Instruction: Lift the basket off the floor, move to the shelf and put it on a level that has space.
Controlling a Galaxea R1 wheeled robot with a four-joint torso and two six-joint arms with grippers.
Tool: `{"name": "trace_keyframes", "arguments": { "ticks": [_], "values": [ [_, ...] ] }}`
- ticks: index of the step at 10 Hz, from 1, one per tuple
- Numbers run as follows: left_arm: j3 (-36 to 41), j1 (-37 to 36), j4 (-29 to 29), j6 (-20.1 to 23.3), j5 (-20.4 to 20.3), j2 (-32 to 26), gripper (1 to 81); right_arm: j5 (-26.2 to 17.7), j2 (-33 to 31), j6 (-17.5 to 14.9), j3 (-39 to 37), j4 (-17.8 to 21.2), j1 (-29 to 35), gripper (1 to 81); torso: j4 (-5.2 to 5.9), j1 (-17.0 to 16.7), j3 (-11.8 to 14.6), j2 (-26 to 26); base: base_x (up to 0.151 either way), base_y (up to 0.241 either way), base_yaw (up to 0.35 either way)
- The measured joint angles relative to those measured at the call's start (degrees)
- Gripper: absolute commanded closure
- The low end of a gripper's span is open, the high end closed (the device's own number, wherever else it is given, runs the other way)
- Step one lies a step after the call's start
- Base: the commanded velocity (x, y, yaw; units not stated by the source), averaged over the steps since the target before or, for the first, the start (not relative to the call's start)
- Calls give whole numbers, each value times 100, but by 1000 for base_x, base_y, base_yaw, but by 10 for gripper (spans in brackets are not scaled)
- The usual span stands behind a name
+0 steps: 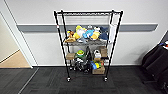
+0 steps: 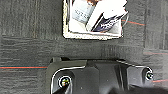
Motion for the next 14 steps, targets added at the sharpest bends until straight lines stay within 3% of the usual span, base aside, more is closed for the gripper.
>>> {"name": "trace_keyframes", "arguments": {
  "ticks": [2, 11, 14],
  "values": [
    [-11, -132, -80, 0, 89, -12, 10, -152, -13, -2, 13, 85, 296, 10, 0, 188, -232, -297, 0, 0, 0],
    [-485, -713, -202, 0, 417, 304, 10, -594, 17, -2, 10, 466, 1125, 10, 0, 1314, -1886, -2048, 0, 0, 0],
    [-589, -907, -262, 0, 577, 484, 10, -690, 96, -2, -22, 491, 1348, 10, 0, 1604, -2096, -2496, 0, 0, 0]
  ]
}}
